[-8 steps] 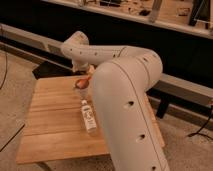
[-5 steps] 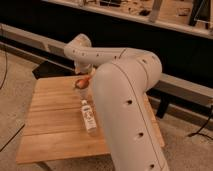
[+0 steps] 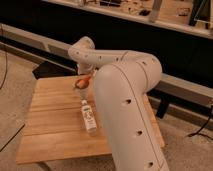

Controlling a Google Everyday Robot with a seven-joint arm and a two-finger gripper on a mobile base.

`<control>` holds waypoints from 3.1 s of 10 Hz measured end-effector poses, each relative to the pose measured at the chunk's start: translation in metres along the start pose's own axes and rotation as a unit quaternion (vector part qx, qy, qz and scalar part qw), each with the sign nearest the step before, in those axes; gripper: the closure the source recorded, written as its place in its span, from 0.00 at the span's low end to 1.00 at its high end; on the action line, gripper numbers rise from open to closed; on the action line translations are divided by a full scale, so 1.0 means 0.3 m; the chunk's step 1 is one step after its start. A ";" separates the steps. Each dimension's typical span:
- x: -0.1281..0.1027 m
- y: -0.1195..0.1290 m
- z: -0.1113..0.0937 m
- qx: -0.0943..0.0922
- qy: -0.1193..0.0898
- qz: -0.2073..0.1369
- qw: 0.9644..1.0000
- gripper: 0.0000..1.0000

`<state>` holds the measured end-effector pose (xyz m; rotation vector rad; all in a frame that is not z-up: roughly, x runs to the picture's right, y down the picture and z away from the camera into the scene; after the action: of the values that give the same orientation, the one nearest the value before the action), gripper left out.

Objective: Place the pepper in the ceramic cup

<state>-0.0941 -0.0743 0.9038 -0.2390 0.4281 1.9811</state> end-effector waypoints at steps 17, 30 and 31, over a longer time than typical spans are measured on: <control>0.045 0.071 -0.134 -0.023 -0.097 -0.106 0.989 1.00; 0.169 0.393 -0.515 -0.059 -0.179 -0.275 0.943 1.00; 0.171 0.381 -0.509 -0.054 -0.177 -0.278 0.942 1.00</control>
<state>-0.2225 -0.1372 0.7678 -0.0555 0.0067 1.4460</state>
